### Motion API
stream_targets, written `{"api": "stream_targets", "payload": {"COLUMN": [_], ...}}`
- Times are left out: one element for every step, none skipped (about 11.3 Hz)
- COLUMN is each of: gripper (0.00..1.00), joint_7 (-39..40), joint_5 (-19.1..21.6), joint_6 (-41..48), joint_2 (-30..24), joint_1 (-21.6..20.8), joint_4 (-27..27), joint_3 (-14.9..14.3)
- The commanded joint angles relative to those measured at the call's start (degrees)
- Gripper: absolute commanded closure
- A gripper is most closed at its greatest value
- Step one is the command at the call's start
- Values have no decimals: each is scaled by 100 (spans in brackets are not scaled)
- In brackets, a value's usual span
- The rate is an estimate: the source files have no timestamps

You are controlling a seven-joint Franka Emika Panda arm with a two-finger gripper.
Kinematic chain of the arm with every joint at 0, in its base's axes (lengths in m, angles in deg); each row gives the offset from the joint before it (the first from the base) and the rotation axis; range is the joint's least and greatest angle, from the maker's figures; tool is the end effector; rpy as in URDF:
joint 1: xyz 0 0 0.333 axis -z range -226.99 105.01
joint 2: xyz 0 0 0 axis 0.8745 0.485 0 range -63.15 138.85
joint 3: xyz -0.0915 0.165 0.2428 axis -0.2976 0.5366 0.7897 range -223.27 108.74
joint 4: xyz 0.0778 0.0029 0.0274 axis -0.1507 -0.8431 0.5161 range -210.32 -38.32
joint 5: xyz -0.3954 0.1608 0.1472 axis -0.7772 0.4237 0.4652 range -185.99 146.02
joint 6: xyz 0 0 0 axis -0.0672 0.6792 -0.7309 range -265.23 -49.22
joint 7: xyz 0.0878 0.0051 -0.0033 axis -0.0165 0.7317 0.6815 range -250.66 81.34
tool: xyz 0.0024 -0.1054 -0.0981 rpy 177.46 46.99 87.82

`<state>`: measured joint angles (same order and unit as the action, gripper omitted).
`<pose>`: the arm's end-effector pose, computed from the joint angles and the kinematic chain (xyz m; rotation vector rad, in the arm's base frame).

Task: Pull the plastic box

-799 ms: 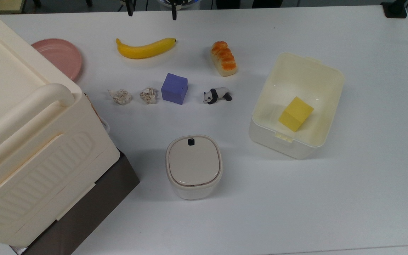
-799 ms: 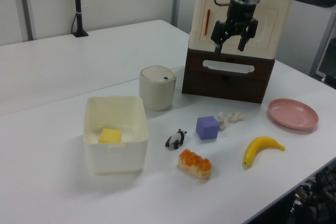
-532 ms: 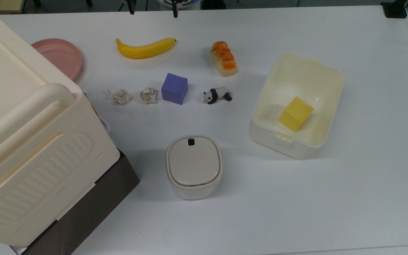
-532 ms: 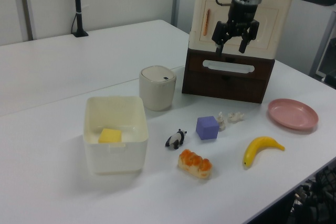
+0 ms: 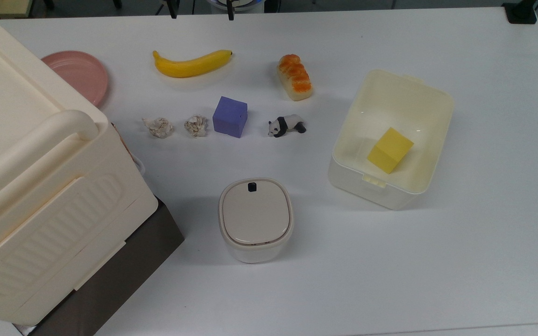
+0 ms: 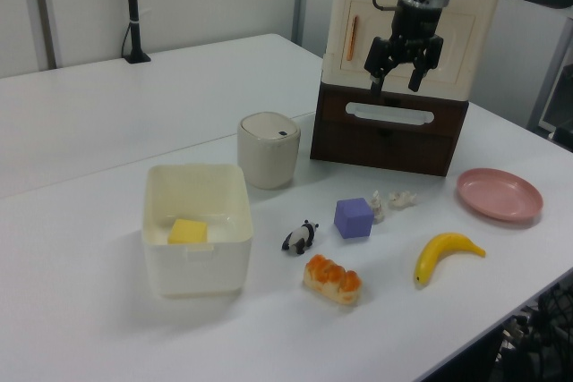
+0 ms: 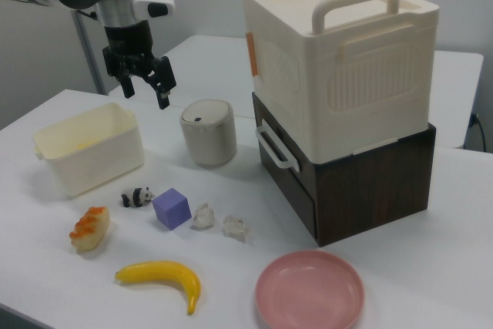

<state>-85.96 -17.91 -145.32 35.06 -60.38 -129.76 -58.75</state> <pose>0.6085 -0.0176 0.5659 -3.1022 0.0956 -0.0665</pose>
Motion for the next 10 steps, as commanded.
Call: {"api": "stream_targets", "payload": {"gripper": [0,0,0,0,0,0,0,0,0,0], "joint_7": [479,1012,1444,1753,2078,2560,3174,3919,4675,4935], "joint_5": [135,144,153,153,144,109,92,74,83,65], "joint_6": [10,-87,-123,-123,-167,-176,-176,-193,-411,-813], "joint_2": [-64,-55,-29,67,155,225,261,261,314,445], "joint_1": [-104,-122,-122,-113,-87,-78,-69,-52,-78,-87], "joint_4": [-80,-98,-98,-89,-72,-54,-45,-45,7,51], "joint_3": [60,226,315,490,631,762,947,1096,1228,1473]}}
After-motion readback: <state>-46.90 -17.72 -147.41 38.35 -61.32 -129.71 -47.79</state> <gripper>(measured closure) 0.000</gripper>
